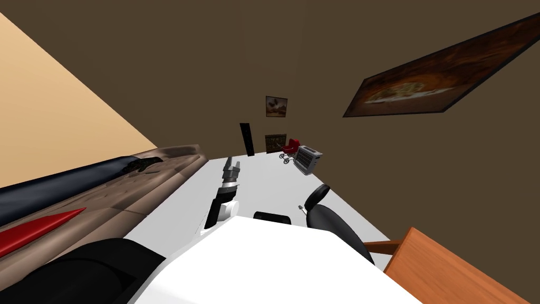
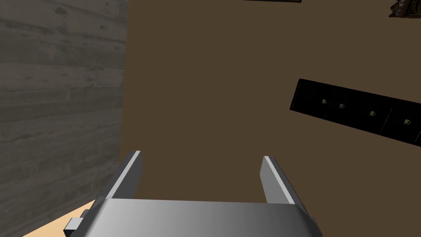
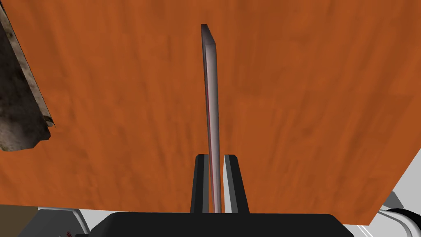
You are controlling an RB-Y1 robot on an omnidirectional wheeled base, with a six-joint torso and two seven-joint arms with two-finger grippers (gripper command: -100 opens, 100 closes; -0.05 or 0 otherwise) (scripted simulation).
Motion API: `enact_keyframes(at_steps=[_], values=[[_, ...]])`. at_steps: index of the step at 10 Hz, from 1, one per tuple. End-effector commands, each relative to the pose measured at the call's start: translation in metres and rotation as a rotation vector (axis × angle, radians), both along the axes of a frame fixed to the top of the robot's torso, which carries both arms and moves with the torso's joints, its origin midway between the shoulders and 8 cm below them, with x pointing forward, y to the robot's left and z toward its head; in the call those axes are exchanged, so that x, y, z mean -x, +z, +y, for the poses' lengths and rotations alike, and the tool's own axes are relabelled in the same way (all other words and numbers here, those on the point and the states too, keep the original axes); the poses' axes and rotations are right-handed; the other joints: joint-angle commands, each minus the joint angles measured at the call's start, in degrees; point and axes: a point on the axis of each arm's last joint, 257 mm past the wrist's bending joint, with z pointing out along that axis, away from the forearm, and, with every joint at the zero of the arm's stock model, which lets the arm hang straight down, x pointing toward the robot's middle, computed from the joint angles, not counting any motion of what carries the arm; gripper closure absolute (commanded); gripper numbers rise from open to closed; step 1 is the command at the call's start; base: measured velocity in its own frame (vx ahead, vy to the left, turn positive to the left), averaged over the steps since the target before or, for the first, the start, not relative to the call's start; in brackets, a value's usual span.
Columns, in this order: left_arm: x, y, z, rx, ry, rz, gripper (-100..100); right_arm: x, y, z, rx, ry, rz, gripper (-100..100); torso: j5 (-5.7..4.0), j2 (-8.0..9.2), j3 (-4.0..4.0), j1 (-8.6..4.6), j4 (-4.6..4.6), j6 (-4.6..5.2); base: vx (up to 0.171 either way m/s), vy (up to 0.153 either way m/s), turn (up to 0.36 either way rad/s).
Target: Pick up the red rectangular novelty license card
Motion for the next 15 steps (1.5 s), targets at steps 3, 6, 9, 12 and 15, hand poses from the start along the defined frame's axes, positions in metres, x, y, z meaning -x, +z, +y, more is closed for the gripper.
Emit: enact_keyframes(at_steps=[3, 6, 9, 12, 15], values=[[0.000, 0.000, 0.000, 0.000, 0.000, 0.000, 0, -0.025, 0.003, -0.003, -0.003, 0.022, -0.009, 100, 0.06, 0.05, 0.01, 0.01, -0.02, 0.05, -0.030, -0.002, -0.040], [0.000, 0.000, 0.000, 0.000, 0.000, 0.000, 0, -0.028, 0.013, -0.011, 0.018, 0.010, 0.016, 100, -0.03, 0.02, 0.01, -0.01, 0.00, 0.05, -0.027, 0.000, -0.026], [0.000, 0.000, 0.000, 0.000, 0.000, 0.000, 0, -0.041, 0.012, -0.003, 0.001, 0.018, 0.009, 100, -0.03, -0.04, -0.03, 0.00, -0.02, 0.06, -0.015, -0.001, -0.018], [0.000, 0.000, 0.000, 0.000, 0.000, 0.000, 0, -0.054, 0.010, 0.011, -0.027, 0.026, 0.000, 100, 0.01, 0.02, -0.01, 0.00, -0.04, 0.13, -0.025, -0.002, -0.028], [0.000, 0.000, 0.000, 0.000, 0.000, 0.000, 0, -0.054, 0.012, 0.013, -0.027, 0.017, 0.012, 100, -0.04, 0.02, 0.00, -0.01, -0.02, 0.14, -0.020, -0.001, -0.021]])
